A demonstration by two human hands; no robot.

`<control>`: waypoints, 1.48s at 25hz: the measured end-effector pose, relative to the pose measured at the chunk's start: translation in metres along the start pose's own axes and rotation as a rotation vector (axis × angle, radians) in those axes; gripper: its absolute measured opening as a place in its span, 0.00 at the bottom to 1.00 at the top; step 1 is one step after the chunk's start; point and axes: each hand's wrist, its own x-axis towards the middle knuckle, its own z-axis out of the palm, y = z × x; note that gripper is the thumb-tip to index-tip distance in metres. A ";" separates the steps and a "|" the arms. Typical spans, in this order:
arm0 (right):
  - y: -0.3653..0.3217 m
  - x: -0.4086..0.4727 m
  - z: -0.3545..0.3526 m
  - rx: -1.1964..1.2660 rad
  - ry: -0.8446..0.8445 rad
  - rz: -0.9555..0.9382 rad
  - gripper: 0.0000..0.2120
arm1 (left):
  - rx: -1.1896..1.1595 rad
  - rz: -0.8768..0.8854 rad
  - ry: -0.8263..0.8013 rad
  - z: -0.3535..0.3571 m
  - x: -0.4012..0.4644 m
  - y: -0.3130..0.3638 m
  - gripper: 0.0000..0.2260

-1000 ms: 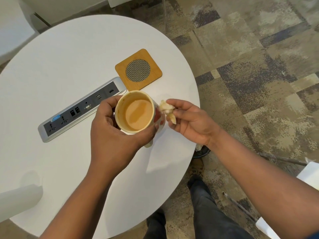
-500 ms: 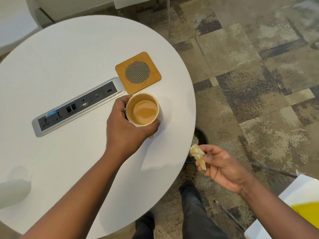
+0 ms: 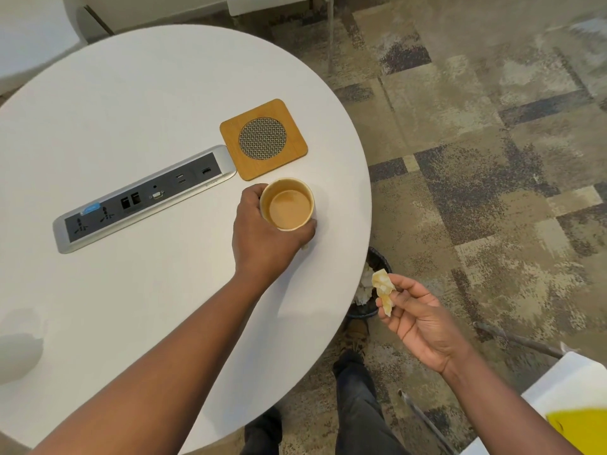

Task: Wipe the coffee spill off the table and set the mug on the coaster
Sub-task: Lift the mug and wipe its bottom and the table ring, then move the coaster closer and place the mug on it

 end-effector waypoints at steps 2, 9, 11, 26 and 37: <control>0.001 0.004 -0.004 0.006 0.014 0.000 0.14 | 0.012 -0.018 0.009 0.005 0.002 0.000 0.37; 0.006 0.022 -0.016 0.016 0.123 -0.016 0.15 | 0.047 -0.040 0.011 0.016 0.000 0.003 0.37; 0.006 0.026 -0.018 -0.040 0.158 -0.020 0.15 | 0.051 -0.039 0.018 0.017 0.000 0.004 0.36; 0.034 0.088 -0.032 -0.667 0.457 -0.038 0.23 | -0.057 -0.084 -0.011 -0.001 -0.007 -0.038 0.27; -0.070 0.074 0.111 -0.824 0.320 -0.820 0.07 | -0.292 -0.283 0.049 -0.028 0.037 -0.040 0.19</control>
